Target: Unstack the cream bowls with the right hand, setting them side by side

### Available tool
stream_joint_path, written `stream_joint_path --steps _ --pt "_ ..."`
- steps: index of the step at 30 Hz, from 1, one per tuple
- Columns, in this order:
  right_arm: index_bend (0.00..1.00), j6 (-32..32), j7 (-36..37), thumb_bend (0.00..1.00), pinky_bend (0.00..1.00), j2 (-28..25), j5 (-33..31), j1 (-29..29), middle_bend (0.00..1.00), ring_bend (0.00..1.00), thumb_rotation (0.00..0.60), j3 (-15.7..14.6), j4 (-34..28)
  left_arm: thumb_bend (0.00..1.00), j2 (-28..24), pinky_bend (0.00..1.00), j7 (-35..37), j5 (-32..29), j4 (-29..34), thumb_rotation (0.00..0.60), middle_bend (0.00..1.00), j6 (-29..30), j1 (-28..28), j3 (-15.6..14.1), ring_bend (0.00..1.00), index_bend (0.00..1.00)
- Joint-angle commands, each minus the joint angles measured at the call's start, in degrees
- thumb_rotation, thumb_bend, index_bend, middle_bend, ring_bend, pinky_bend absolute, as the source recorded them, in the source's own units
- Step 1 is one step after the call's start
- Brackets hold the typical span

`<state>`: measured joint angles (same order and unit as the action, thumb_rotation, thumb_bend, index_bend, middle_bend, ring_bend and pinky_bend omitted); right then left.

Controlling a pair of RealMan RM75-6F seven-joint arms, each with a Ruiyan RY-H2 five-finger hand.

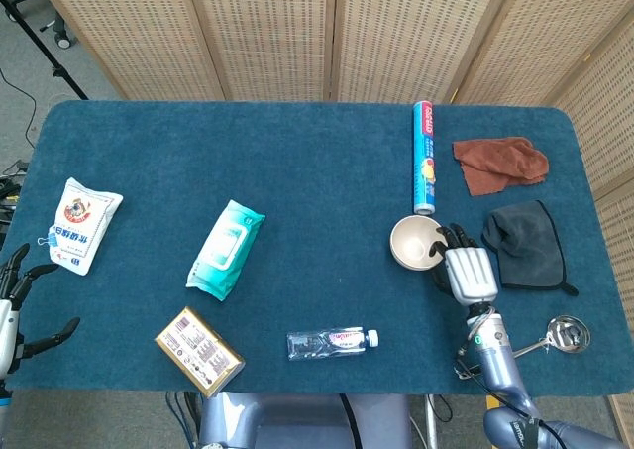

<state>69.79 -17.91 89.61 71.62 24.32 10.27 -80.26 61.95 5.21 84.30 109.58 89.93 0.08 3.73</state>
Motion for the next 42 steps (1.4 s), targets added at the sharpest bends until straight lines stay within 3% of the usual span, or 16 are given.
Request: stream_joint_path --steps 1,42 --pt "0.44 0.0 -0.1 0.44 0.33 0.0 0.0 -0.1 0.19 0.13 0.6 -0.1 0.1 0.18 0.0 0.05 0.0 0.0 0.0 0.6 0.0 0.0 0.0 0.0 0.0 0.27" --pt "0.57 0.4 -0.6 0.44 0.33 0.6 -0.9 -0.1 0.19 0.13 0.6 0.0 0.4 0.18 0.0 0.05 -0.1 0.1 0.0 0.6 0.0 -0.2 -0.1 -0.2 0.0 0.27"
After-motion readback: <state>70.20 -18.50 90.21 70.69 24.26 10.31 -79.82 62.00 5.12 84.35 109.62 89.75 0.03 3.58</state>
